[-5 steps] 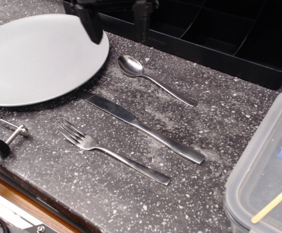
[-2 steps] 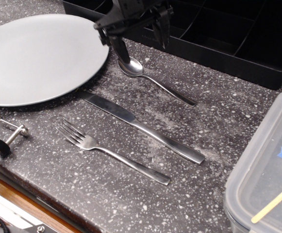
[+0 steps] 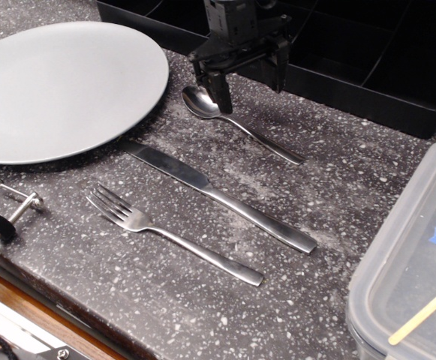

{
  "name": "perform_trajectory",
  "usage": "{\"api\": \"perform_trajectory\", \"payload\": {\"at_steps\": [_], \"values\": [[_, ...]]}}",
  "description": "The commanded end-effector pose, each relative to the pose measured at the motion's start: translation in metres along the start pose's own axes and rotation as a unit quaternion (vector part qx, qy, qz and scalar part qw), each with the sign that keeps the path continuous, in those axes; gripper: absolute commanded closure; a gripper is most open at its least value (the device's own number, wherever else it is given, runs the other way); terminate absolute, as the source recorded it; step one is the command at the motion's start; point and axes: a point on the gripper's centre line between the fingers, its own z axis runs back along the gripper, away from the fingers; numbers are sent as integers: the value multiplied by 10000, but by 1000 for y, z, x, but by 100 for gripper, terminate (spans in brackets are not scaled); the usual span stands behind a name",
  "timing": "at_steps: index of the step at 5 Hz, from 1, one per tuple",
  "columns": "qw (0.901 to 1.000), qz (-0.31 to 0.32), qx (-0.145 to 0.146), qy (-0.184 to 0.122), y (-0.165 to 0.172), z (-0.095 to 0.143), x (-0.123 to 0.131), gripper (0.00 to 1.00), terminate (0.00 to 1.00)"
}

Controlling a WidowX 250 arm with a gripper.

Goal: Put spoon on plate

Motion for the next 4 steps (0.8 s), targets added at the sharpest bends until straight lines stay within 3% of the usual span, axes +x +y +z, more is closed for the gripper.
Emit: {"api": "perform_trajectory", "payload": {"at_steps": [1, 4], "values": [[9995, 125, -62, -267, 3, -6, 13, 0, 0], [9991, 79, 49, -419, 10, -24, 12, 0, 0]]}}
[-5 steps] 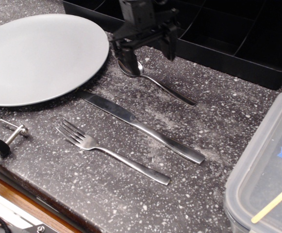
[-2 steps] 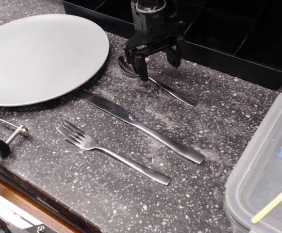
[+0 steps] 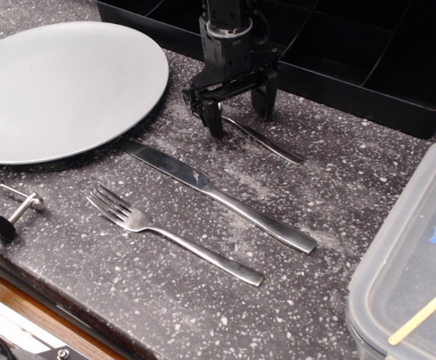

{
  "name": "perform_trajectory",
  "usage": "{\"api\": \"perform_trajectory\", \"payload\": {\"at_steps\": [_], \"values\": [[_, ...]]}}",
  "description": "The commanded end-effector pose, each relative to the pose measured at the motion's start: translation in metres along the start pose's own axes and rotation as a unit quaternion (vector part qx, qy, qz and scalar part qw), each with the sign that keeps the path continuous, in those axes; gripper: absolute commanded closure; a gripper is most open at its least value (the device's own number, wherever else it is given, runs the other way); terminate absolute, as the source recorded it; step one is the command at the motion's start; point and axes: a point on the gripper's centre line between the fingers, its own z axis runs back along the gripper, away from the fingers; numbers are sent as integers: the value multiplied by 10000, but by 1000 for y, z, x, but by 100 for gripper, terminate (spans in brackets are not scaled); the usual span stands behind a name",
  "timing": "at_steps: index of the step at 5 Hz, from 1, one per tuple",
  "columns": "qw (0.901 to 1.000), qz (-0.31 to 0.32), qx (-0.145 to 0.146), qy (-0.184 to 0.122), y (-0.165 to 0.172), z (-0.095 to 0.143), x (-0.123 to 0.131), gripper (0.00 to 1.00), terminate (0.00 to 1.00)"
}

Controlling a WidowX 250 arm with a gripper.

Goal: Put spoon on plate

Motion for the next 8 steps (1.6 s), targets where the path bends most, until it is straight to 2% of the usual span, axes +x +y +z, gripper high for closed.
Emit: {"api": "perform_trajectory", "payload": {"at_steps": [1, 3, 4, 5, 7, 8], "values": [[9997, 35, -169, -163, 2, 7, 2, 100, 0], [9998, 16, -100, -159, 6, 8, 0, 100, 0], [9999, 30, -124, -38, 2, 24, 6, 100, 0], [9990, 108, -422, 65, 10, 56, 21, 100, 0], [9992, 20, -299, 259, 71, 71, 92, 100, 0], [9993, -27, -270, 250, 97, 79, 133, 100, 0]]}}
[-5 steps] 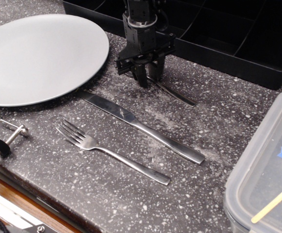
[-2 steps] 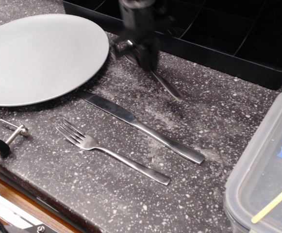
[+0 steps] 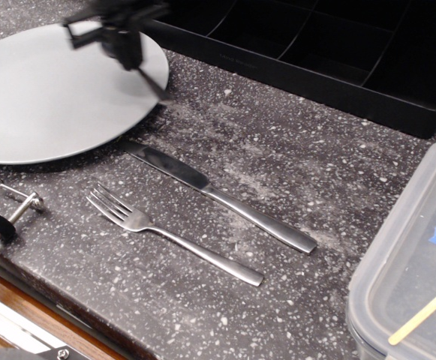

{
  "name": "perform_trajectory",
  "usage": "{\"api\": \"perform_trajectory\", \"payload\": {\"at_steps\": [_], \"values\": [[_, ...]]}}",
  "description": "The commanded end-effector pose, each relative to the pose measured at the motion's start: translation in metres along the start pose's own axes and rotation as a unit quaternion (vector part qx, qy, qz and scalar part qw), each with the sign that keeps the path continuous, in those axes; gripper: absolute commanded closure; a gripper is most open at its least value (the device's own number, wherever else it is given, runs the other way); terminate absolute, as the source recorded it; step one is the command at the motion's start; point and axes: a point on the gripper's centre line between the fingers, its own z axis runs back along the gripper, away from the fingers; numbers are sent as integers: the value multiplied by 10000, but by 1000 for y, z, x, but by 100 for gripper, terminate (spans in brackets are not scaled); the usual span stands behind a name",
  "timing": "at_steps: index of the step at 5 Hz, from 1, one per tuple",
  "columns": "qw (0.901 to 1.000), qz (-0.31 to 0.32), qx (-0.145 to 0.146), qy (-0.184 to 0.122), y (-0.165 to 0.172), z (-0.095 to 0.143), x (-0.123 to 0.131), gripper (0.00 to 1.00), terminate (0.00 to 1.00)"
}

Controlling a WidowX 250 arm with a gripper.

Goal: Put spoon on plate

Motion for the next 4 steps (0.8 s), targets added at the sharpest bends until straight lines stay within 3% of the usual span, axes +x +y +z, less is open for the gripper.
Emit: {"api": "perform_trajectory", "payload": {"at_steps": [1, 2, 3, 4], "values": [[9995, -154, 82, -265, 31, 27, 60, 100, 0], [9983, -326, 345, -349, 38, 11, 66, 100, 0], [9938, -605, 520, -779, 40, -5, 62, 100, 0], [9843, -1000, 829, -1194, 41, -10, 59, 0, 0]]}}
